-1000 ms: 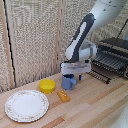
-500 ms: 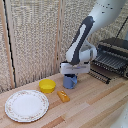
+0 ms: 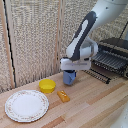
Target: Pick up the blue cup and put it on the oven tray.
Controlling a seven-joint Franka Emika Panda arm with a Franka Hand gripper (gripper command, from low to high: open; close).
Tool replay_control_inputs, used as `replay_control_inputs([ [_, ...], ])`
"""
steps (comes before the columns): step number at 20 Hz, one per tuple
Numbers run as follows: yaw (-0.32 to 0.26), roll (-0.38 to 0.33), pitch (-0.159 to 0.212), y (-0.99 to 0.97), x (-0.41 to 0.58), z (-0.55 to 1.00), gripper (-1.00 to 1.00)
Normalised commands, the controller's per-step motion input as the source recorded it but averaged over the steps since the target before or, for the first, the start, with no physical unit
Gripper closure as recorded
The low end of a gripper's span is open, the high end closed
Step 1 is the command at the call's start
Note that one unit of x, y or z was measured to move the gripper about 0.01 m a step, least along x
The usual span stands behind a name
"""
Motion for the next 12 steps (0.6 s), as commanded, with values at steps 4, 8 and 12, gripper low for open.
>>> replay_control_inputs([
  [4,-0.223,-0.088,0.043,0.0,0.445,0.88,1.0],
  [8,-0.267,-0.045,0.089,-0.1,0.357,0.84,1.0],
  [12,-0.248,-0.002,0.111,-0.27,0.373,0.77,1.0],
])
